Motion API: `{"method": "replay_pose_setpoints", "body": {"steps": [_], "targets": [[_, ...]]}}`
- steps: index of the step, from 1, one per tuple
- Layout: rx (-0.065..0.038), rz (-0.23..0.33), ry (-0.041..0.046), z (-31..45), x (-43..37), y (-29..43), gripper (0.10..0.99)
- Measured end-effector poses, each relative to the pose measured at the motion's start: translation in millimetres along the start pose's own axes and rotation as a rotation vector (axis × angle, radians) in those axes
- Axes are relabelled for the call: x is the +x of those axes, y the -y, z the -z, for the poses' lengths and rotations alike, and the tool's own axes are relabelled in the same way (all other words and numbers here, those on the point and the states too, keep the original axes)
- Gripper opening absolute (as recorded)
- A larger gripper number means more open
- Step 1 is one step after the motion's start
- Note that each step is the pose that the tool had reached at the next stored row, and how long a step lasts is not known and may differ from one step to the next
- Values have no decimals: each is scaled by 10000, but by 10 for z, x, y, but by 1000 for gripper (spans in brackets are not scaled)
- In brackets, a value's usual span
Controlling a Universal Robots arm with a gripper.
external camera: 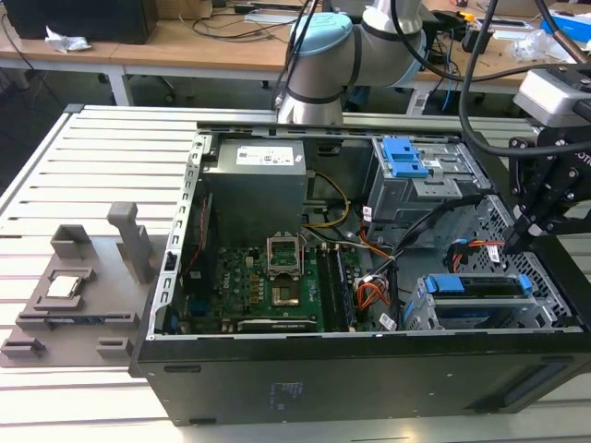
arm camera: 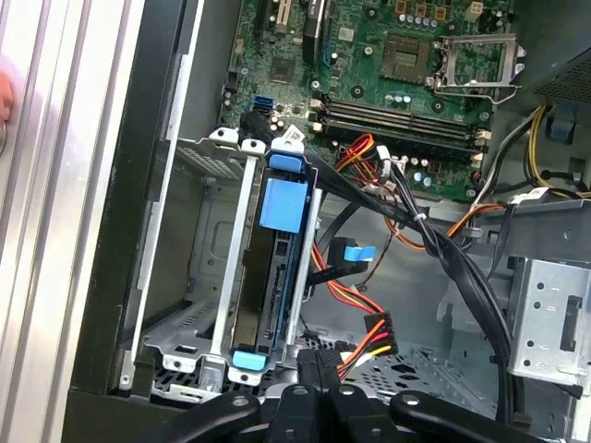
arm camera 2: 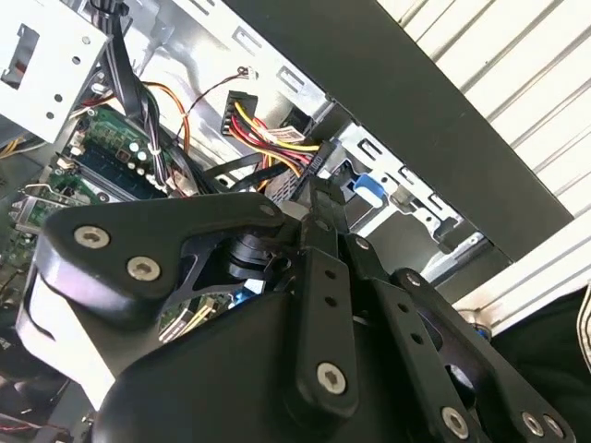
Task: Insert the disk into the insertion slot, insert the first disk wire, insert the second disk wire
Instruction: 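Insert the first disk wire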
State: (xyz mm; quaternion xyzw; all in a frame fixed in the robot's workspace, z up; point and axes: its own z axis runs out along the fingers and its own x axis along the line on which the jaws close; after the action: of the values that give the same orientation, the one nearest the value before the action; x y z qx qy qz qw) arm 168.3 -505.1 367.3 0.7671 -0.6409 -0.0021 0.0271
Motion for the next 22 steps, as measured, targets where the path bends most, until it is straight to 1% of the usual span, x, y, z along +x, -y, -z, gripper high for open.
{"method": "replay_pose_setpoints", "body": {"steps": [1,4,5,6,9,10,12,13,15,16,17,18,22], "targets": [[1,5,-1,0,0,0,114],[1,18,0,0,0,0,294],[1,22,0,0,0,0,294],[1,39,-7,-9,-1,1,361],[-7,191,-84,-35,-24,4,361],[-9,289,-114,-53,-51,9,361],[-15,489,-194,-85,-90,18,361],[-20,553,-234,-97,-94,20,361],[-51,639,-405,-110,-94,25,361],[-65,656,-471,-115,-93,30,361],[-72,665,-498,-119,-93,35,361],[-75,672,-506,-126,-95,39,361],[-76,675,-506,-138,-103,43,361]]}}
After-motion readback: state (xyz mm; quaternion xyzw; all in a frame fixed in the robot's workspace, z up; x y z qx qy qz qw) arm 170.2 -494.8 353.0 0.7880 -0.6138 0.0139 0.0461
